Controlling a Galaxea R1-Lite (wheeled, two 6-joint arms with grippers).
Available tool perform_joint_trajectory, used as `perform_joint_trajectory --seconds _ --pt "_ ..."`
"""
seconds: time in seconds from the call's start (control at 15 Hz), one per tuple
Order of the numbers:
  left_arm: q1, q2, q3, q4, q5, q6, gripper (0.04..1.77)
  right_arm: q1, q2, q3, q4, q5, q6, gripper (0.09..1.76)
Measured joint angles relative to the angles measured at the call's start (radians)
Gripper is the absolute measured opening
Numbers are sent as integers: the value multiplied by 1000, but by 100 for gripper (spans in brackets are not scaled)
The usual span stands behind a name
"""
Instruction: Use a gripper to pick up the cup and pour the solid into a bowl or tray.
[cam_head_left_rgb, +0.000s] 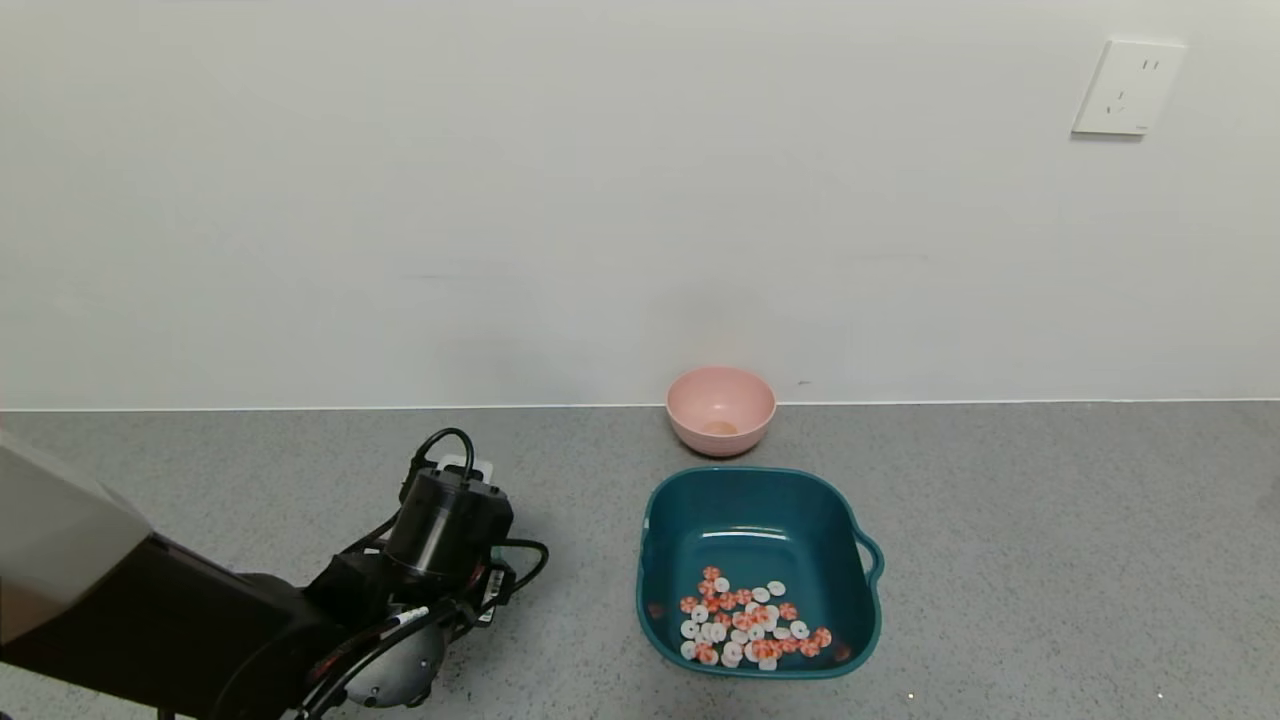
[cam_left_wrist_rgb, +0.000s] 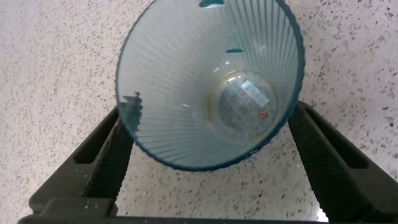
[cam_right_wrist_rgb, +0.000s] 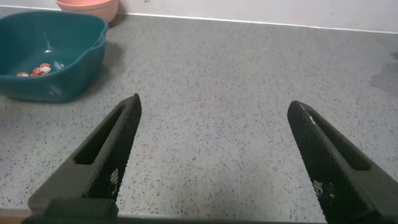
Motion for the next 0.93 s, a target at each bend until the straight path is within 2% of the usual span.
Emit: perform_joint_trajectory --seconds 0.53,0.8,0.93 --pt "-1 -145 87 14 0 14 170 0 0 0 0 0 0 171" --pt "-1 -268 130 26 6 71 170 0 0 0 0 0 0 171" --pt "-1 -344 145 71 18 88 171 0 0 0 0 0 0 171"
